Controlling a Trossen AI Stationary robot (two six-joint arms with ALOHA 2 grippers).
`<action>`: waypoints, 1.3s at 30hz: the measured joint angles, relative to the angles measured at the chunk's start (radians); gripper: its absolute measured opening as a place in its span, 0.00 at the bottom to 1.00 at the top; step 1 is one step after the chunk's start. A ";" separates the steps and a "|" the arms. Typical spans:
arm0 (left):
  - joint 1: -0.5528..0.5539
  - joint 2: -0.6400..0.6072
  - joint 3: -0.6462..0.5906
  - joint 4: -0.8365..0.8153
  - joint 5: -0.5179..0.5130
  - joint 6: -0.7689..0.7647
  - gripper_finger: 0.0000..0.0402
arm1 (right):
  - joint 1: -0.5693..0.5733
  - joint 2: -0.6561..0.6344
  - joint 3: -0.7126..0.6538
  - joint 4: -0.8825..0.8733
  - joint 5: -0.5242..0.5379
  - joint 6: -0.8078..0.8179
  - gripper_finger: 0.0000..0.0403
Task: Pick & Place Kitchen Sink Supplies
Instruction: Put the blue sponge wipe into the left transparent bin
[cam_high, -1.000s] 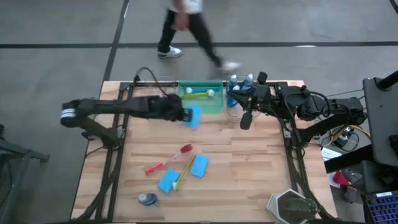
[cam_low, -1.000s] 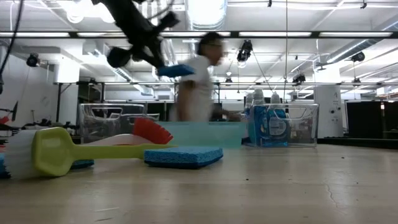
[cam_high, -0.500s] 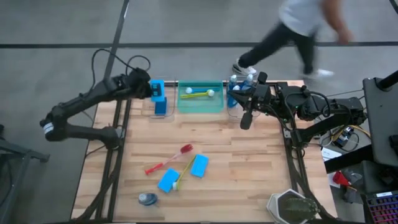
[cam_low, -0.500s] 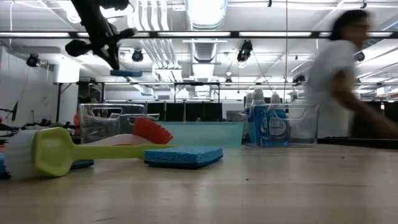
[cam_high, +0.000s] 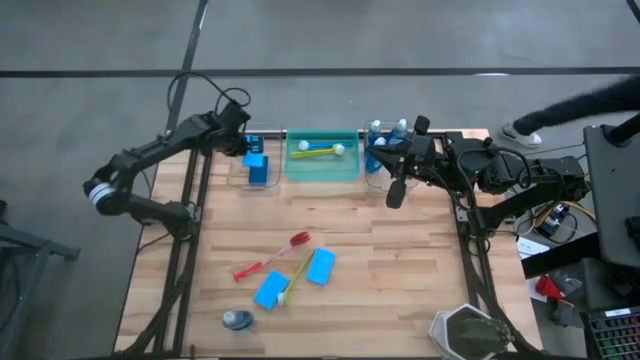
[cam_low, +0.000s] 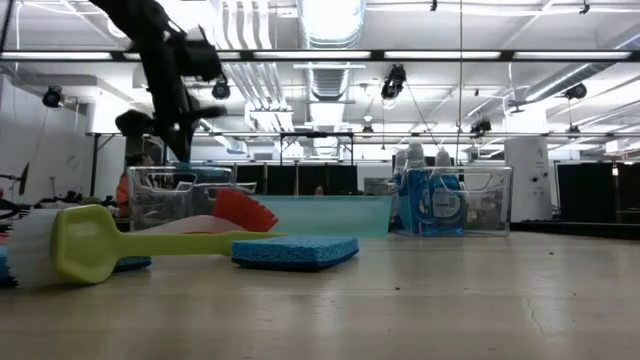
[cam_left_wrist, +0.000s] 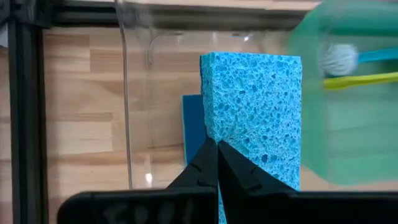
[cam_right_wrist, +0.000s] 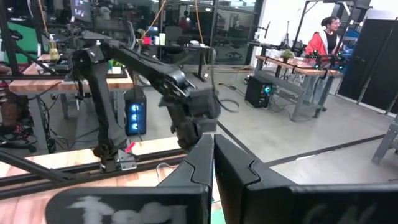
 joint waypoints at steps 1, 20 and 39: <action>0.000 0.022 0.000 0.001 -0.004 0.000 0.00 | 0.000 0.000 0.000 0.000 0.000 0.000 0.02; -0.002 0.242 0.000 0.051 0.031 0.003 0.00 | 0.000 0.000 0.000 0.002 0.011 0.002 0.02; -0.002 0.257 -0.076 0.095 0.026 -0.041 0.00 | 0.000 0.000 0.000 0.002 0.011 -0.012 0.02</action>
